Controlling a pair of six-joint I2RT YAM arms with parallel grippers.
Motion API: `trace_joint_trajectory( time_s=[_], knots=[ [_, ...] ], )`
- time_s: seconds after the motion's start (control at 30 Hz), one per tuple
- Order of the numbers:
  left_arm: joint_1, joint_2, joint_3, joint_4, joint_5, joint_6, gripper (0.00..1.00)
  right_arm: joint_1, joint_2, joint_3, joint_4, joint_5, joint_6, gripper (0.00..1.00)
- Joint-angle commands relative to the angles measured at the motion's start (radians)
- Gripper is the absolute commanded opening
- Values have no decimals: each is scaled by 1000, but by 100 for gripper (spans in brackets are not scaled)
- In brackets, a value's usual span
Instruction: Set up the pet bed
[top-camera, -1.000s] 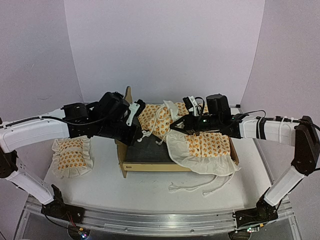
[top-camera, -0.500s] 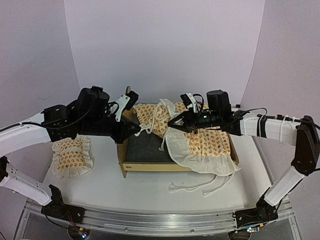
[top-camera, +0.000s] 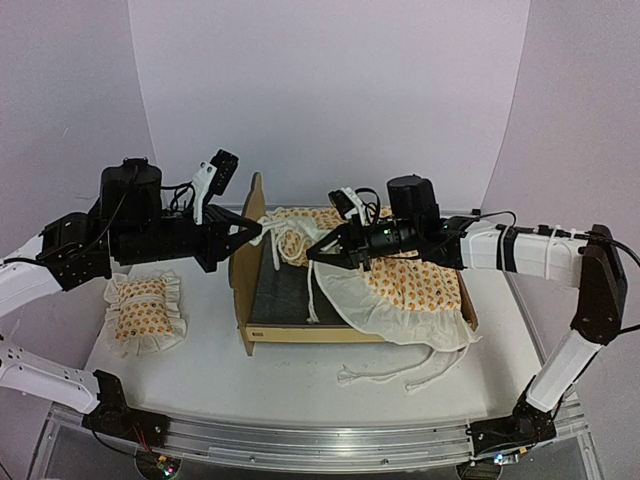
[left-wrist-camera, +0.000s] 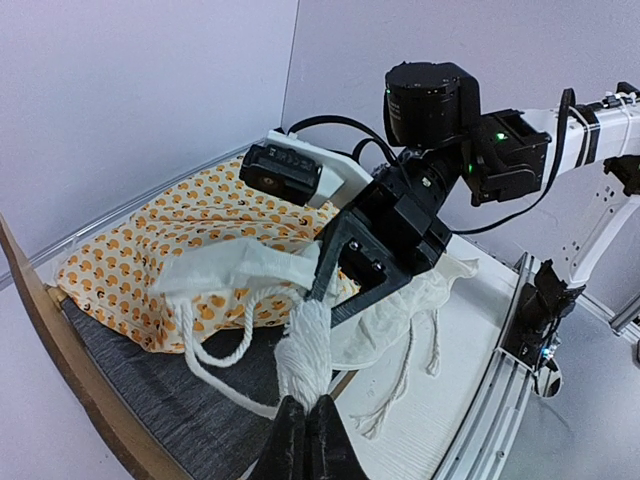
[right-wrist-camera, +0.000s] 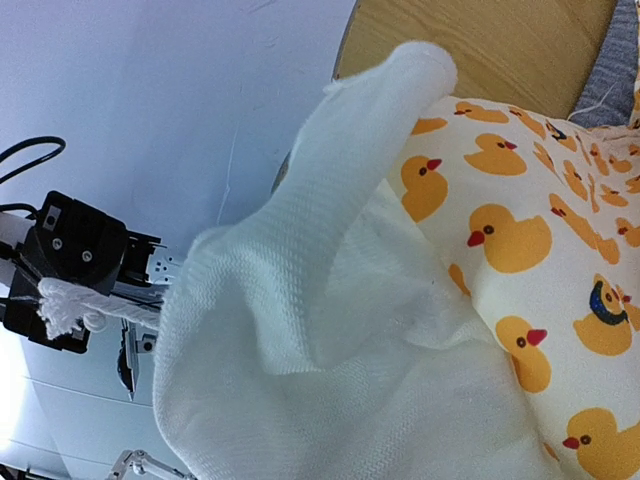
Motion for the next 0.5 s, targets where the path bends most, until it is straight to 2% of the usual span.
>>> trace_joint_trajectory(
  time_s=[0.0, 0.47],
  knots=[
    [3, -13, -9, 60, -19, 21, 0, 26, 7, 70, 60, -23, 34, 0],
    [3, -26, -21, 71, -11, 11, 0, 50, 96, 57, 35, 62, -27, 0]
  ],
)
